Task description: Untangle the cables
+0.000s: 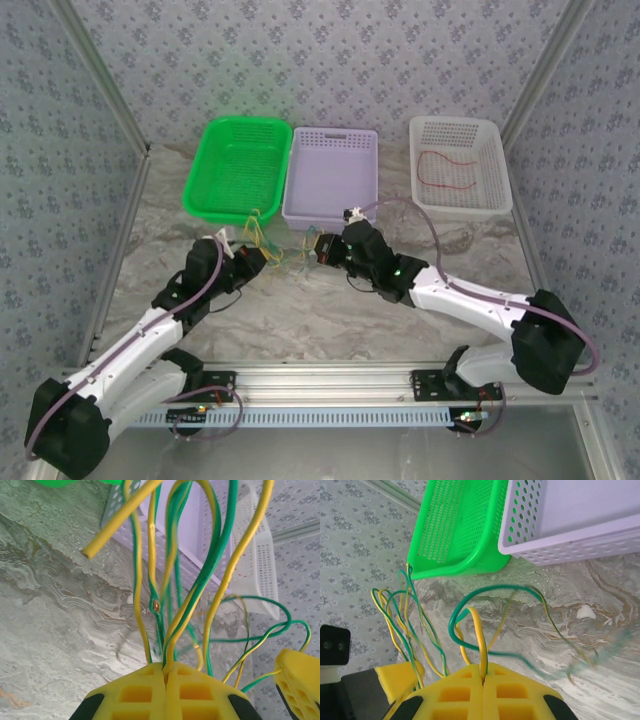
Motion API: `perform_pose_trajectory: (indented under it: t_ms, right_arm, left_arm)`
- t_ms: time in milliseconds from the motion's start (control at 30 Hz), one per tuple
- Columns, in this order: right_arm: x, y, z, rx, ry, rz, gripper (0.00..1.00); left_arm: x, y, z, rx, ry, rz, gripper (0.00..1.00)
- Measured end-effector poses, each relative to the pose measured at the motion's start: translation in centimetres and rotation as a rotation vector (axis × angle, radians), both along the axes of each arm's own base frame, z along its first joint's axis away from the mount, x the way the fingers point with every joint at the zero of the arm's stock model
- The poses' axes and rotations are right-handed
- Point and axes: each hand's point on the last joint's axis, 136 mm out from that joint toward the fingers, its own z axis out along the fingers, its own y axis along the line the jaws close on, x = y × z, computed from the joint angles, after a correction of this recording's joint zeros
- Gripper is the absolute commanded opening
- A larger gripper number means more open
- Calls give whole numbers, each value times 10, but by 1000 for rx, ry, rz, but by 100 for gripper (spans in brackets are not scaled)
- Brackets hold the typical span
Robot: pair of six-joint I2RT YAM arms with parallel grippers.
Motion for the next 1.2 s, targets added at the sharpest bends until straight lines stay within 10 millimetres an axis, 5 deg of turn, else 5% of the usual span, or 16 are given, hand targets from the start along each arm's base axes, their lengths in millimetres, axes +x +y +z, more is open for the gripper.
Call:
perform_pose_trajectory:
  t_ms: [167, 367, 500, 600, 800, 967, 1200]
  right_arm:
    - [1, 0, -12, -60, 23, 7, 0]
    - [3, 7, -73, -164, 135, 26, 2]
    - [1, 7, -101, -215, 193, 41, 28]
    - [4, -13, -107, -264, 197, -12, 41]
    - [0, -43, -99, -304, 178, -81, 46]
    - [-14, -35, -106, -270, 193, -73, 54]
    - [-25, -14, -150, -202, 298, -50, 57]
  left_arm:
    - [0, -1, -6, -5, 19, -2, 0]
    - [-3, 4, -44, 47, 117, 12, 0]
    - [-5, 7, -59, 71, 154, 14, 0]
    - [-1, 17, -62, 97, 155, 56, 0]
    - [1, 28, -53, 110, 118, 93, 0]
    - [2, 32, -44, 114, 94, 97, 0]
    - [7, 28, -21, 95, 52, 81, 0]
